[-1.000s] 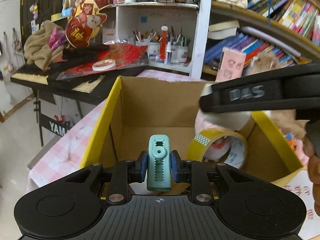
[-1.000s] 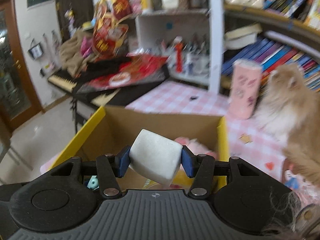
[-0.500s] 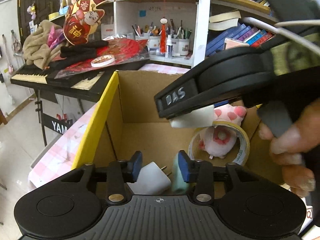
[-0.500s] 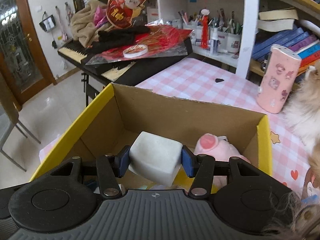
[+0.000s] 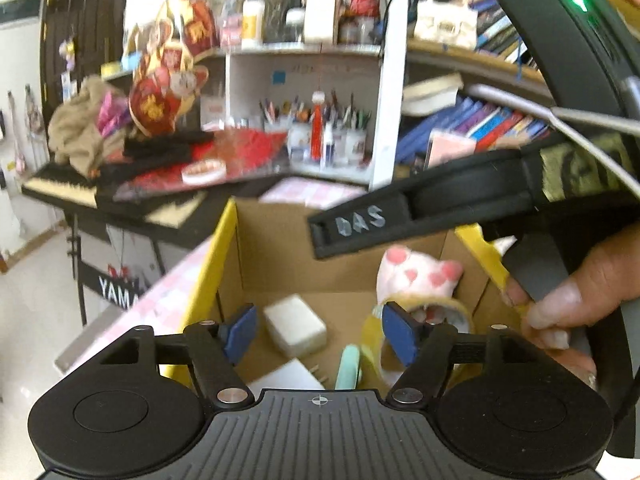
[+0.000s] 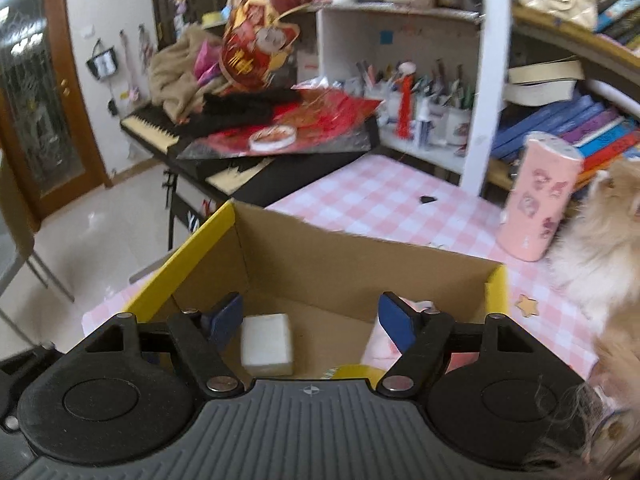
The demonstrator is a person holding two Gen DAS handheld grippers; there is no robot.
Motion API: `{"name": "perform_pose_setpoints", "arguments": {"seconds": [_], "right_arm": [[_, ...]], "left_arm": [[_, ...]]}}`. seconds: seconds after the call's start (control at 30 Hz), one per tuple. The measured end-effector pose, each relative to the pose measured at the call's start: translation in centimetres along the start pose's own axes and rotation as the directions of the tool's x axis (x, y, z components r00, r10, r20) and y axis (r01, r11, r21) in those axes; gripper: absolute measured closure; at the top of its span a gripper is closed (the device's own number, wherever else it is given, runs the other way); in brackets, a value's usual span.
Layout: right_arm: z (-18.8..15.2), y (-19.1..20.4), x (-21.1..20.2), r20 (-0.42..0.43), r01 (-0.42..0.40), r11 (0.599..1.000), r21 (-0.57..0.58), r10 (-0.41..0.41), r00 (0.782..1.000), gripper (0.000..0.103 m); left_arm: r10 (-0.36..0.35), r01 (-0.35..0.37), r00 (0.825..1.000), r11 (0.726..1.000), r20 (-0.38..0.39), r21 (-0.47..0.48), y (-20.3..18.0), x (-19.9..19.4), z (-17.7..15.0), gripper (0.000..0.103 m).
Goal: Organize objects
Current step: 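Open the left tool dropping the stapler while the right tool releases the cube into the box, then withdraw both open tools from the box toward the table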
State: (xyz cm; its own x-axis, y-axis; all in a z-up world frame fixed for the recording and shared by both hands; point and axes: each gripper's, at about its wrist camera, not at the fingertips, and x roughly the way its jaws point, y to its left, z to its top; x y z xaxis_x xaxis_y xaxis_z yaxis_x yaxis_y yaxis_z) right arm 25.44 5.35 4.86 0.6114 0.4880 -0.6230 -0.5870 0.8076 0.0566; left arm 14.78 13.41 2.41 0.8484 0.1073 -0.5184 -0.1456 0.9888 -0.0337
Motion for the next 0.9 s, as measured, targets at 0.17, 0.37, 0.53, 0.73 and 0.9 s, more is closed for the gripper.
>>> {"name": "perform_pose_setpoints", "arguments": {"seconds": [0.17,0.37,0.53,0.73,0.9], "right_arm": [[-0.6,-0.4,-3.4,0.072,0.066,0.997,0.036,-0.068,0.995,0.03],[-2.7,-0.4,-7.3,0.133,0.171,0.981,0.087,-0.182,0.974,0.03],[-5.5,0.1,-9.7,0.121,0.213,0.966,0.145,-0.231,0.965,0.03],[-9.6,2.4,-11.6,0.096,0.259,0.956,0.135,-0.273,0.957,0.03],[-13.2,4.3,-12.2,0.045,0.296,0.947,0.122,-0.303,0.952,0.03]], "left_arm": [[0.028,-0.027,0.999,0.999,0.041,-0.026,0.6,-1.7,0.2,0.025],[0.039,-0.038,0.999,0.997,0.019,-0.074,2.3,-3.3,-0.8,0.024],[0.055,-0.054,0.998,0.992,0.007,-0.115,3.5,-5.5,-2.2,0.024],[0.075,-0.075,0.997,0.987,-0.007,-0.144,4.6,-7.9,-4.3,0.023],[0.07,-0.074,0.997,0.988,-0.031,-0.137,4.9,-9.7,-6.4,0.023]]}}
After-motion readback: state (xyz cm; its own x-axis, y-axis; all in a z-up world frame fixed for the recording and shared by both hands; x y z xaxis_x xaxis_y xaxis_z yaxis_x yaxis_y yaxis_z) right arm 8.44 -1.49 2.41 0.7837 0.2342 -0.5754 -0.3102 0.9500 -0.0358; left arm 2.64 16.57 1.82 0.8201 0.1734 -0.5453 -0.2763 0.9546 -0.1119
